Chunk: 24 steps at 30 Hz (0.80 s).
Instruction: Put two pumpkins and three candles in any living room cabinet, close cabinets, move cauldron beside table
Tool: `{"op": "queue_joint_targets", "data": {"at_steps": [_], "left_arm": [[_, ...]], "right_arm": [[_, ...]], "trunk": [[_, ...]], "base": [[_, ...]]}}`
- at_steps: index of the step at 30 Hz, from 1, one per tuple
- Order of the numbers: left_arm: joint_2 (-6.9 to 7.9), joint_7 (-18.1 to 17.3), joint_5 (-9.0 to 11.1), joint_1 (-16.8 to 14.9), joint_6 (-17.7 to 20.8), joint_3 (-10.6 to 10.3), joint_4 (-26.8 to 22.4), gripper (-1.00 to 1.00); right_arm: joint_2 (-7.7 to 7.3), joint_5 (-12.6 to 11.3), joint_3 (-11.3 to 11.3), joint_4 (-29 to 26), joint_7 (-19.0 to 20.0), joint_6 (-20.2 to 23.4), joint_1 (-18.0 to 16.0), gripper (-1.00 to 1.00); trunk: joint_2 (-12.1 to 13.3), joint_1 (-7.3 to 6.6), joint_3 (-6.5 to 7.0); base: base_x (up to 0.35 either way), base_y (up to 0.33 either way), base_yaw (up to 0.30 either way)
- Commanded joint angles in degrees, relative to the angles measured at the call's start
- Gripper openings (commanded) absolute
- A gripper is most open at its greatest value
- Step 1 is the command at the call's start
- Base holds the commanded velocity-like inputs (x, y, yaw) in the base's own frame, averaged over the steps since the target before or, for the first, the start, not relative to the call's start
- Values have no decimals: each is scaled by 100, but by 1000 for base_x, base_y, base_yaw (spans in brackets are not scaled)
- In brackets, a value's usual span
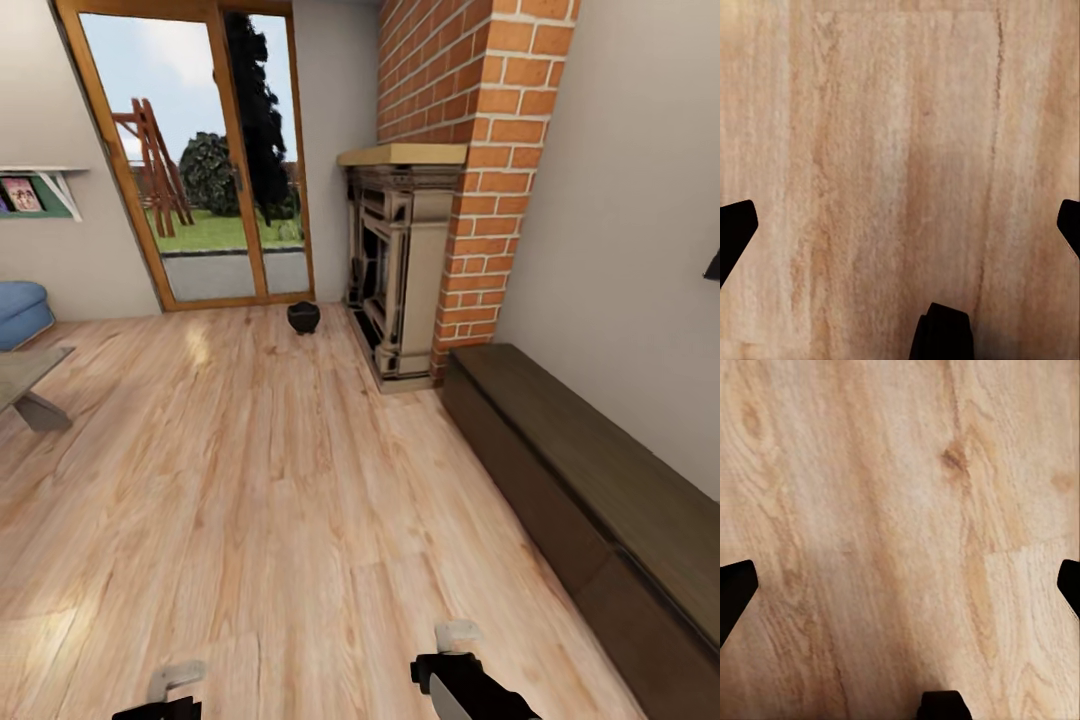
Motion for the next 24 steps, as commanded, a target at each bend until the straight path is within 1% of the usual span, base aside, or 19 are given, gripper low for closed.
{"op": "queue_joint_targets", "data": {"at_steps": [1, 8, 11, 13, 16, 17, 19, 24], "left_arm": [[0, -1, 1, 0, -1, 2, 0, 100], [0, -6, 3, 0, 13, 6, 0, 100], [0, -6, 3, 0, 20, 8, 0, 100], [0, -6, 3, 0, 13, 7, 0, 100], [0, -6, 3, 0, 0, 5, 0, 100], [0, -6, 3, 0, -4, 3, 0, 100], [0, -6, 3, 1, -8, 5, 0, 100], [0, -6, 1, 4, -17, 1, 0, 100]], "right_arm": [[0, 0, 0, 0, 1, 1, 0, 100], [8, 0, 0, 0, 2, -2, 0, 100], [85, 5, 13, 0, 2, -2, 0, 100], [112, 7, 109, 0, 2, -2, 0, 100], [123, 2, 323, 0, 1, -24, 0, 100], [118, -5, 362, 0, 3, -94, 0, 100], [113, -28, 417, 6, 17, -458, 0, 100], [114, -34, 445, 39, 27, -710, 0, 100]], "trunk": [[0, 0, -6], [0, 0, -44], [0, 0, -60], [0, 0, -69], [0, 0, -82], [0, 0, -86], [0, 0, -94], [0, 0, -103]], "base": [[323, 0, 243], [327, 34, 243], [312, 167, 244], [306, 174, 245], [308, 121, 252], [310, 93, 255], [311, 82, 247], [312, 77, 100]]}}
